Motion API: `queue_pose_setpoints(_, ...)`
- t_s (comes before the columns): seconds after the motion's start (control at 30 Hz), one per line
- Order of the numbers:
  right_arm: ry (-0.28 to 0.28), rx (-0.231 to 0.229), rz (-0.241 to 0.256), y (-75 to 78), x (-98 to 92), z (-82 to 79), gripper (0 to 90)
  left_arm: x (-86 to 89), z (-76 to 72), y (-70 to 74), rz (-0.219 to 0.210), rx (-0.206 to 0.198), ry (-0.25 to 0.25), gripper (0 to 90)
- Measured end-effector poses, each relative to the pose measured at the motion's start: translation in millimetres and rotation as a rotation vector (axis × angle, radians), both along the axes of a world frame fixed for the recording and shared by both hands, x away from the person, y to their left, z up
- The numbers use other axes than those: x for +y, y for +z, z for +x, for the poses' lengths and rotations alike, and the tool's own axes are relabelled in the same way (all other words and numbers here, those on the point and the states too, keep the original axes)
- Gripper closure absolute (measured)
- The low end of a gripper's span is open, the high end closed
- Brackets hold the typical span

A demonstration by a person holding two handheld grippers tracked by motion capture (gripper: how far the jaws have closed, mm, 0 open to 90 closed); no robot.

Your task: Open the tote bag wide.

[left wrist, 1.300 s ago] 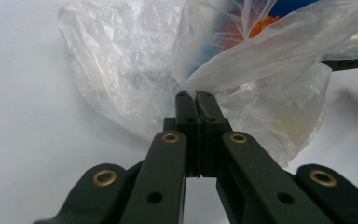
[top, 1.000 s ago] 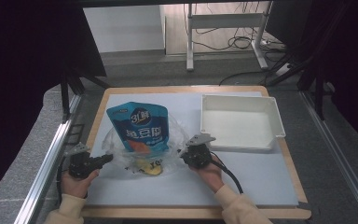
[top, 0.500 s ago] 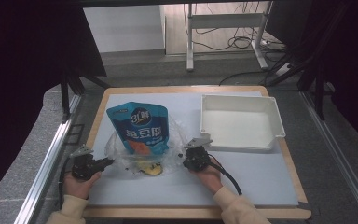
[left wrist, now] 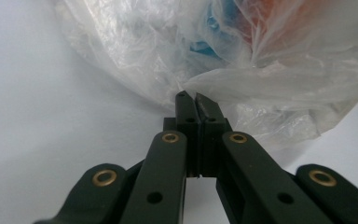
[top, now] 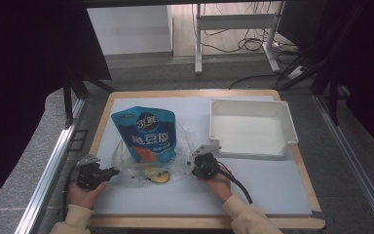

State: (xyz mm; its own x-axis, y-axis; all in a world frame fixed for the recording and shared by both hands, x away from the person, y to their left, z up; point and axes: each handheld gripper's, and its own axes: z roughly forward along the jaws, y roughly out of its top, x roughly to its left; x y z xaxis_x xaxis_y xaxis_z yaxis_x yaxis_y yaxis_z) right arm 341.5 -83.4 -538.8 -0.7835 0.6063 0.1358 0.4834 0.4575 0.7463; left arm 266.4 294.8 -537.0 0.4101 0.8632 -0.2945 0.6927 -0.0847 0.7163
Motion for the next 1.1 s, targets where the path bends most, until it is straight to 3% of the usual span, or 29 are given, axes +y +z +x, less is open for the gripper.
queue_pose_setpoints(0.73, 0.002, 0.012, -0.011, -0.8, -3.5, 0.1, 88.4, -5.2, 3.6, -9.5, 0.056, 0.035, -0.013, 90.0)
queue_pose_setpoints(1.1, 0.002, 0.006, -0.014, -0.5, -3.0, -0.7, 86.2, -6.0, 4.0, -10.3, 0.054, 0.039, -0.015, 89.9)
